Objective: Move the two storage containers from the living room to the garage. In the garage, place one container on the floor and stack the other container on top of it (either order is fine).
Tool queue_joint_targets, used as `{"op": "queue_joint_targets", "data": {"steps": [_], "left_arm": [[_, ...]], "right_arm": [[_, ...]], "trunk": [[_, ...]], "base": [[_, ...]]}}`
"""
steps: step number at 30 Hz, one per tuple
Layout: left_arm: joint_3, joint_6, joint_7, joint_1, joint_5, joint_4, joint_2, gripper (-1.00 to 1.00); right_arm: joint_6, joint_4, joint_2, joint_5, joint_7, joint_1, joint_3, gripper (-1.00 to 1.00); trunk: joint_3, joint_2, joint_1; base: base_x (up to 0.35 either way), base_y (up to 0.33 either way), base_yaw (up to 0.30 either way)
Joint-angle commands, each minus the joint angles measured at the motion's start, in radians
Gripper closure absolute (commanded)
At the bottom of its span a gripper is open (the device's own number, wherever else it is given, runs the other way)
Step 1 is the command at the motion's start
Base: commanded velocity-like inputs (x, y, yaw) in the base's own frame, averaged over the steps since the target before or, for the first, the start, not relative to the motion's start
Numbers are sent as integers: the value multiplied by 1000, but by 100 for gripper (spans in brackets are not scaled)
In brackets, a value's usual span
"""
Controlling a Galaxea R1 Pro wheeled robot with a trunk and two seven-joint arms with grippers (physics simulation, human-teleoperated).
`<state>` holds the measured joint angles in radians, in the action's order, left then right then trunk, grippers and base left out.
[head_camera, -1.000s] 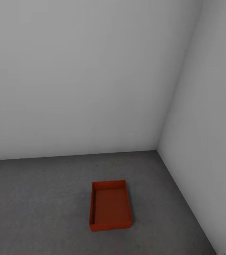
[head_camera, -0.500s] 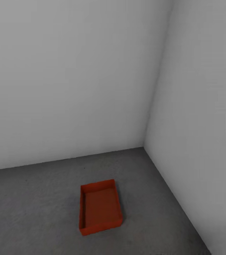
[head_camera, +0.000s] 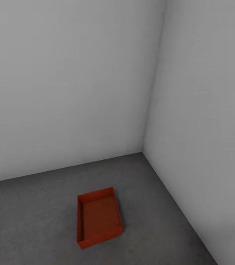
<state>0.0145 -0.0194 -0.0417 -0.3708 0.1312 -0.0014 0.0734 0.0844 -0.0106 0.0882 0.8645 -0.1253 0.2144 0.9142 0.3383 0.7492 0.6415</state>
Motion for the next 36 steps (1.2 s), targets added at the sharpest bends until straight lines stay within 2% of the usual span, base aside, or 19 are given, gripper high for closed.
{"op": "queue_joint_targets", "data": {"steps": [1,10,36], "left_arm": [[1,-2,-4,0,10,0,0,-100],[1,-2,-4,0,9,0,0,-100],[1,-2,-8,0,8,0,0,-100]], "right_arm": [[2,0,0,9,-4,0,9,-100],[45,3,1,6,-5,0,9,-100],[44,3,1,5,-2,0,9,-100]], "trunk": [[0,1,0],[-14,1,0],[-54,1,0]], "base": [[0,0,-6],[0,0,-1],[0,0,0]]}}
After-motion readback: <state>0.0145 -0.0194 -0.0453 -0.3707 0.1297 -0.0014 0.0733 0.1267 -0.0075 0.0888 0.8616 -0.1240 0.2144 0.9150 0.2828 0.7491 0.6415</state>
